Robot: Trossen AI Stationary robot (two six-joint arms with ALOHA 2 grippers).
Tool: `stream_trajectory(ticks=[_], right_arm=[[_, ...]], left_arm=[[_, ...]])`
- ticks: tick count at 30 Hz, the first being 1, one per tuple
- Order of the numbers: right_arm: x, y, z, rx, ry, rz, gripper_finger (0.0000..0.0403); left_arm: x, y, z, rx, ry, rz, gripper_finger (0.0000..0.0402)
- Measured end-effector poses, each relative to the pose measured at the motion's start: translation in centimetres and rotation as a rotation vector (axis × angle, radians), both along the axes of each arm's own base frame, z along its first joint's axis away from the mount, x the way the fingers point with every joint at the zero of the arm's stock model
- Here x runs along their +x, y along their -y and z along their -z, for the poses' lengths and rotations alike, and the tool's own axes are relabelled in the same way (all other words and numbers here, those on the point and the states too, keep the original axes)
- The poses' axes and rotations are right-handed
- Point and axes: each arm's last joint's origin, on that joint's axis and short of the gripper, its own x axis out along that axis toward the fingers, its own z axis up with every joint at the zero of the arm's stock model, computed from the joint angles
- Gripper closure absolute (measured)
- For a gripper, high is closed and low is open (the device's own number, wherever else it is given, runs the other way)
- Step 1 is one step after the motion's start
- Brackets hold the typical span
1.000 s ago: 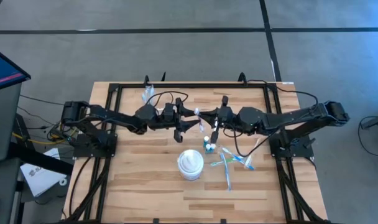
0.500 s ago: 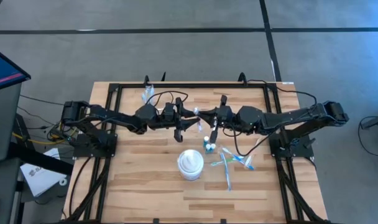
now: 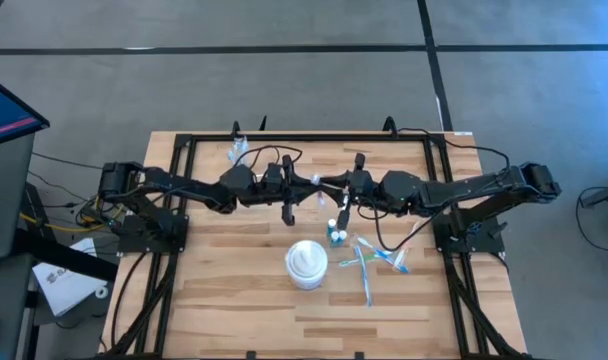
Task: Pick & Place toothbrushing station
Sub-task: Put the purple toothbrush into the transparent organizer
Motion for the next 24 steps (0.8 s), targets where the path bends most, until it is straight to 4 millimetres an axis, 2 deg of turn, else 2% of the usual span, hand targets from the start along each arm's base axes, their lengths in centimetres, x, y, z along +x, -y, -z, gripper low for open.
stream_trajectory(ticks=[5, 9, 17, 24], right_arm=[[0.0, 0.0, 0.1, -0.008, -0.015, 0.017, 0.0308], [-0.2, 0.3, 0.2, -0.019, -0.038, 0.117, 0.0271], [-0.7, 0.2, 0.1, -0.024, -0.06, 0.145, 0.0215], [-0.8, -0.1, 0.1, 0.009, -0.05, 0.132, 0.0208]], left_arm=[[0.0, -0.3, 0.1, -0.001, -0.006, -0.01, 0.0394], [-0.6, -0.5, 0.0, 0.0, -0.016, -0.018, 0.0394], [-4.7, -1.5, -0.2, -0.022, -0.023, -0.169, 0.0394], [-7.5, -1.8, 0.9, 0.001, -0.051, -0.388, 0.0394]])
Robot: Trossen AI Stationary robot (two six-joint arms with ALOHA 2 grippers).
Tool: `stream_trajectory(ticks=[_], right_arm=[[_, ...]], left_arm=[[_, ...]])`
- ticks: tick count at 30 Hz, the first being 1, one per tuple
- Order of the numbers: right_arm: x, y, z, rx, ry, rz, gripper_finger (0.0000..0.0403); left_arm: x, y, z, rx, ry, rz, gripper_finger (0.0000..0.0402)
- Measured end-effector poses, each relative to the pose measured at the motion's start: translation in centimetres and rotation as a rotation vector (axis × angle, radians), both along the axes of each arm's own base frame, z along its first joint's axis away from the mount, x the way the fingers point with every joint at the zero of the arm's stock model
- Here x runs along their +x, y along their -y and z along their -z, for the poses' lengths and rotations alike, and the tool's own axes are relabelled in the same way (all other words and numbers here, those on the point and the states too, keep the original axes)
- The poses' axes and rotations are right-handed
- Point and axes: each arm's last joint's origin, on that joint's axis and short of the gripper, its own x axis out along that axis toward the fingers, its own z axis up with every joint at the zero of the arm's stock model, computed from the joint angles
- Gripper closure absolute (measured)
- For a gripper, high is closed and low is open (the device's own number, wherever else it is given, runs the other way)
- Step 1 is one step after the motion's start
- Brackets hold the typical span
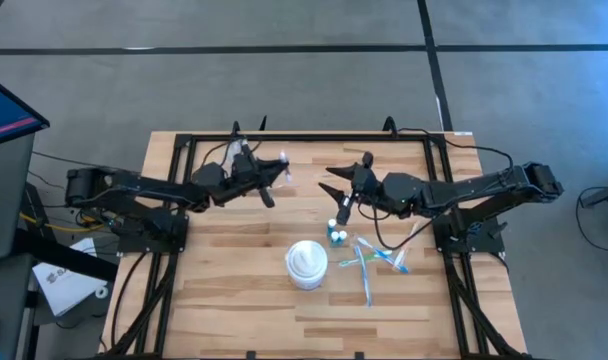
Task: Pick & Place toothbrushing station
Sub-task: Put the purple toothbrush into the transparent organizer
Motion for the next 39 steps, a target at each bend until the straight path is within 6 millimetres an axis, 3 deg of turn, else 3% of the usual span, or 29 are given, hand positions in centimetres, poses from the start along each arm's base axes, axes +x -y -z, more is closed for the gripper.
stream_trajectory(ticks=[15, 29, 39], right_arm=[[-0.1, -0.6, 0.2, -0.012, -0.03, -0.025, 0.0233], [-0.1, -0.6, 0.8, -0.02, -0.085, -0.025, 0.0239], [-0.1, -0.5, 0.8, -0.02, -0.085, -0.024, 0.0248]], left_arm=[[-1.8, -3.4, 2.6, -0.048, -0.08, -0.277, 0.0392], [-1.0, -5.9, 5.9, -0.121, -0.137, -0.38, 0.0392], [-0.6, -6.3, 7.3, -0.144, -0.164, -0.391, 0.0392]])
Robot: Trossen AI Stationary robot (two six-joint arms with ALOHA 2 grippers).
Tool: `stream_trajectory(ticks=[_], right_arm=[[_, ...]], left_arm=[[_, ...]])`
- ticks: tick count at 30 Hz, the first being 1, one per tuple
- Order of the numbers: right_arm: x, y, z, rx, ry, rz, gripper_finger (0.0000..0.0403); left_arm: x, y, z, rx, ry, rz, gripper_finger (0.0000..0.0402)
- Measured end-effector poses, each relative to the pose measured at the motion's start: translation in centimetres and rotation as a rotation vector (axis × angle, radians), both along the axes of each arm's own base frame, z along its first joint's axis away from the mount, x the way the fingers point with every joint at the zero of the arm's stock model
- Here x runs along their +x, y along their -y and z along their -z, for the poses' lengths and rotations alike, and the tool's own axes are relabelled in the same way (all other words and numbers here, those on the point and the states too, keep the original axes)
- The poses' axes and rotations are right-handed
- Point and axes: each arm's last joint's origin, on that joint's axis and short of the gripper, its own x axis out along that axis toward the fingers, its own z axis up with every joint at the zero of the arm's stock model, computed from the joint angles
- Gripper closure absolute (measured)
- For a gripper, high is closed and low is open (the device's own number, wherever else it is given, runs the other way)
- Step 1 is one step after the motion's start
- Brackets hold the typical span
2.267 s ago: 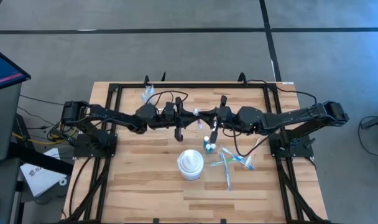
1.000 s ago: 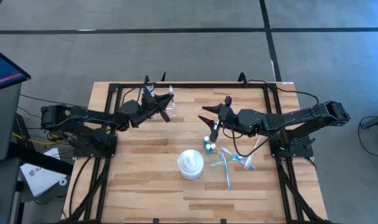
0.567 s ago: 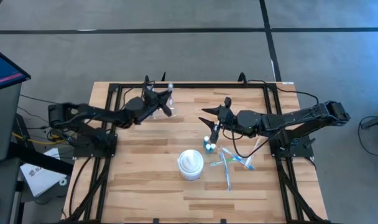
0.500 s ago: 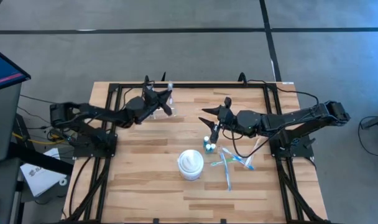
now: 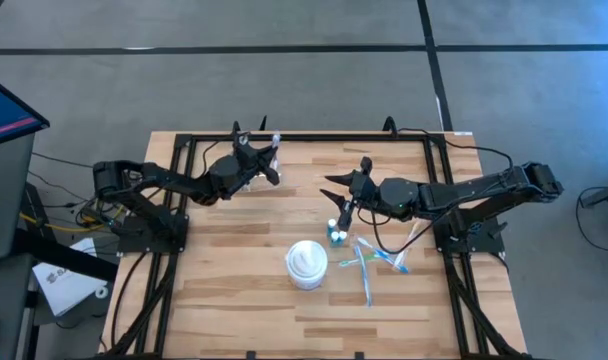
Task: Pick & Place toothbrushing station
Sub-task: Put the purple toothbrush into the transparent organizer
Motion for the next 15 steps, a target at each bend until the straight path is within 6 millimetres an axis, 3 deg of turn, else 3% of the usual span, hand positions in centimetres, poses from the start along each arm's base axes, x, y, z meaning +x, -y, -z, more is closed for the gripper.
stream_trajectory(ticks=[15], right_arm=[[-0.02, 0.0, 0.13, 0.0, -0.013, 0.0, 0.0261]], left_arm=[[0.15, 0.33, 0.16, -0.042, 0.026, 0.008, 0.0392]])
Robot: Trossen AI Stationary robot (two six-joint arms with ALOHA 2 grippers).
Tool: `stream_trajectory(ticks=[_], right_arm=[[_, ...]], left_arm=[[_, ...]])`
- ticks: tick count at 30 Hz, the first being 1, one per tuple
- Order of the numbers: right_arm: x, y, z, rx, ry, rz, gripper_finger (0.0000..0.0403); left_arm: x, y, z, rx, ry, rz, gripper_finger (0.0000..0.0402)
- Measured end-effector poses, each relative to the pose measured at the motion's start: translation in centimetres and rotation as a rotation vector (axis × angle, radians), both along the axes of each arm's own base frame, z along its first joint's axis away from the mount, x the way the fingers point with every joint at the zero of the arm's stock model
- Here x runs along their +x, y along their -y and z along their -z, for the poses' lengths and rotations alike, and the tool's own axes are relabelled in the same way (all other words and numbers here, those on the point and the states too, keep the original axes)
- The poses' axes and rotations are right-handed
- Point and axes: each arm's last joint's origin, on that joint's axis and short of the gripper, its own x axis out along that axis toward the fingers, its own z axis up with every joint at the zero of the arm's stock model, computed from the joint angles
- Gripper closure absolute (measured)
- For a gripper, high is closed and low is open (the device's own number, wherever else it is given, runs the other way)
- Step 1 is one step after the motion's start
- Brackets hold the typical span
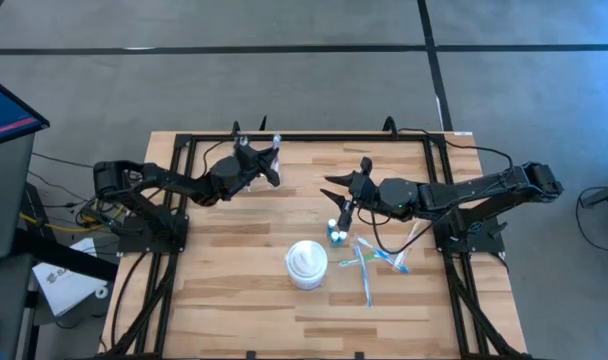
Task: Pick & Place toothbrushing station
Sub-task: Put the purple toothbrush into the transparent organizer
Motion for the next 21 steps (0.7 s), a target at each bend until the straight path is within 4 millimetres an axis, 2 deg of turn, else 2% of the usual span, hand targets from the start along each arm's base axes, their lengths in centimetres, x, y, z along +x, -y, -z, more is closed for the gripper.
stream_trajectory(ticks=[9, 16, 21], right_arm=[[0.0, 0.0, 0.0, 0.0, -0.003, 0.0, 0.0269], [0.0, 0.0, 0.0, 0.0, -0.004, 0.0, 0.0269], [0.0, 0.0, 0.1, -0.001, -0.012, 0.0, 0.027]], left_arm=[[0.0, -0.1, 0.4, -0.039, 0.005, -0.038, 0.0392], [0.3, -0.3, 2.4, -0.087, -0.049, -0.067, 0.0391], [0.4, -0.4, 3.0, -0.115, -0.034, -0.086, 0.0384]])
